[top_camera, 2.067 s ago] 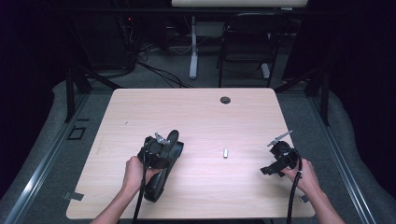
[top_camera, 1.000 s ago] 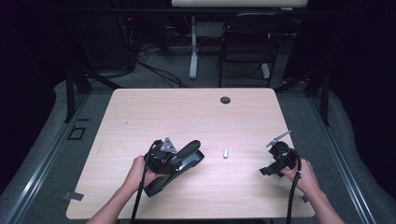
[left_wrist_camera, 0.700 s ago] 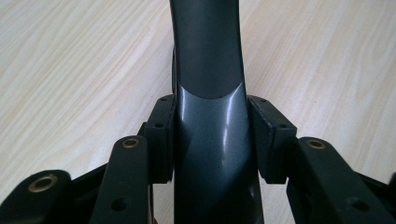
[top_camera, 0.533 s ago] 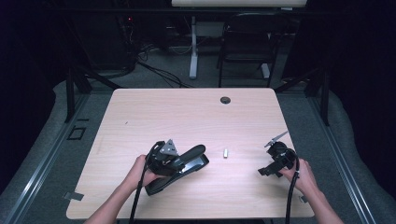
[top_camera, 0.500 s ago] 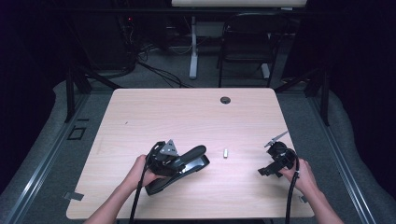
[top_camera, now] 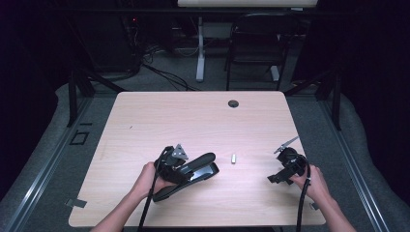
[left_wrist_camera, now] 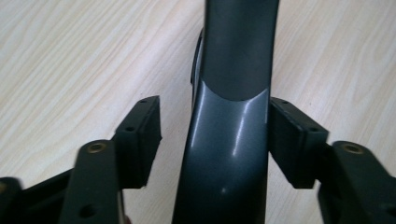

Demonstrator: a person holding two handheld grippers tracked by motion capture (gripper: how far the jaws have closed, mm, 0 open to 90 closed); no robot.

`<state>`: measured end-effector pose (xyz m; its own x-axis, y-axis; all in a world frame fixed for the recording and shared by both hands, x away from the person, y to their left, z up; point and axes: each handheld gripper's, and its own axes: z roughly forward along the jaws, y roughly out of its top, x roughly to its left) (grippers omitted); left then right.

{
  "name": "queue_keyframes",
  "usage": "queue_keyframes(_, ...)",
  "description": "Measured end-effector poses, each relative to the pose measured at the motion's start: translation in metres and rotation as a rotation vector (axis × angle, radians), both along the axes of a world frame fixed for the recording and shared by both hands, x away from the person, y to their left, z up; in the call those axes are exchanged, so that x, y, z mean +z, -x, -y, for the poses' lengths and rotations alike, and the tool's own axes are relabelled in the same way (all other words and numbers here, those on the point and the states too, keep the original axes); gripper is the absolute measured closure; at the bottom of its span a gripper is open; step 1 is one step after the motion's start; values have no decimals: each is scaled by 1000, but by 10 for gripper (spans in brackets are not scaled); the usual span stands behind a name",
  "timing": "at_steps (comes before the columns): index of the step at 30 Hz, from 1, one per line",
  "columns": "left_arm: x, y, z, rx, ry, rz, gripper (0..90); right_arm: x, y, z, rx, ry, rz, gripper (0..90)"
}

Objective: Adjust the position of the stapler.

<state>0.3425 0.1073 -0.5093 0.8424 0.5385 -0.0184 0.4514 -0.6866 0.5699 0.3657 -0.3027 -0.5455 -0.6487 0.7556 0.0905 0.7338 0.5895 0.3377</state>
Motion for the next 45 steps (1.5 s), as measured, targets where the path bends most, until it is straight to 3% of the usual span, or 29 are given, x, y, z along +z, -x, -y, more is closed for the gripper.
queue_keyframes(4,4,2,1,41,19,4,341,0,0,0,0,10,-1,82)
queue_keyframes(6,4,2,3,42,6,7,381,-1,0,-1,-6,-7,-1,81)
queue_keyframes(11,3,4,4,-7,7,18,541,1,0,-3,19,14,1,81)
queue_keyframes(13,3,5,5,-81,-27,61,560,1,0,-3,23,18,1,80)
queue_keyframes(15,2,3,3,-100,-8,59,571,1,0,-3,21,18,1,80)
queue_keyframes(16,1,1,0,-132,8,51,573,0,0,-3,19,20,1,80)
queue_keyframes(18,1,1,0,-142,3,61,575,0,0,-3,20,19,-2,81)
queue_keyframes(19,1,1,0,-142,4,67,575,-2,1,-5,-5,-3,13,81)
queue_keyframes(20,1,1,-1,-148,6,67,576,0,0,-4,19,13,-4,81)
queue_keyframes(25,2,-3,-2,-183,10,46,578,0,-1,-5,22,28,1,81)
queue_keyframes(37,2,-12,8,-296,-4,59,577,1,0,-6,21,34,6,83)
queue_keyframes(45,2,-16,13,-343,-3,67,577,0,-1,-5,20,29,-3,83)
